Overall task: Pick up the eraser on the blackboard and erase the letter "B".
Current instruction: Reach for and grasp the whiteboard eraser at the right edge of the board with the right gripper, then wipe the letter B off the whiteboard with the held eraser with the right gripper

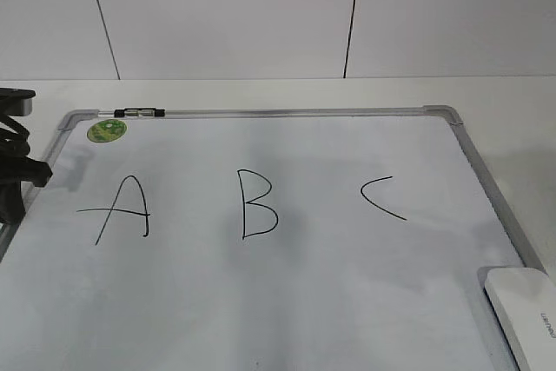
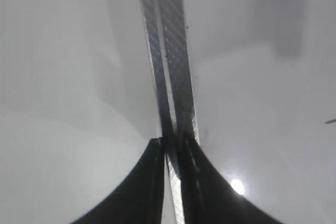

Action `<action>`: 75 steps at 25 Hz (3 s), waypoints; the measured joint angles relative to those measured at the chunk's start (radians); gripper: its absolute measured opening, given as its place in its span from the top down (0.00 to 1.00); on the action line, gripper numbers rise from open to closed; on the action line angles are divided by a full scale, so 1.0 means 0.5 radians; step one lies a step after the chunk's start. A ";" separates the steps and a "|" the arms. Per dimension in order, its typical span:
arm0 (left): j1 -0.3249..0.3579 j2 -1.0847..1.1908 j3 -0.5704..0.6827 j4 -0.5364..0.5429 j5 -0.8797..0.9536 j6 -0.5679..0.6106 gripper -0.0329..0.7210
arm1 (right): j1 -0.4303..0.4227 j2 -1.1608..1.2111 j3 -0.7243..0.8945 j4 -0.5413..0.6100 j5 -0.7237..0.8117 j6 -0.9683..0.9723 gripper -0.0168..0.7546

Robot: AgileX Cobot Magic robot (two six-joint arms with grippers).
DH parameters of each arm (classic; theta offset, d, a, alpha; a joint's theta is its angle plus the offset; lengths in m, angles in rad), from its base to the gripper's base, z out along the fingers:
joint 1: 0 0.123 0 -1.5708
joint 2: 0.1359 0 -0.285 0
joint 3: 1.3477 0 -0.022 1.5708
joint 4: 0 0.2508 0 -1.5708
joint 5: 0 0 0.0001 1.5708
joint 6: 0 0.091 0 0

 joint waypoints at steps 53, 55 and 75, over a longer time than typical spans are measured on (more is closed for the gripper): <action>0.000 0.008 -0.007 -0.013 -0.053 0.000 0.90 | 0.200 0.996 -0.009 0.008 -0.501 -0.015 0.15; 0.000 0.008 -0.007 -0.013 -0.054 0.000 0.90 | 0.205 0.996 -0.009 -0.055 -0.505 0.027 0.15; 0.000 0.008 -0.007 -0.013 -0.058 0.000 0.90 | 0.209 1.069 -0.009 -0.083 -0.484 0.128 0.15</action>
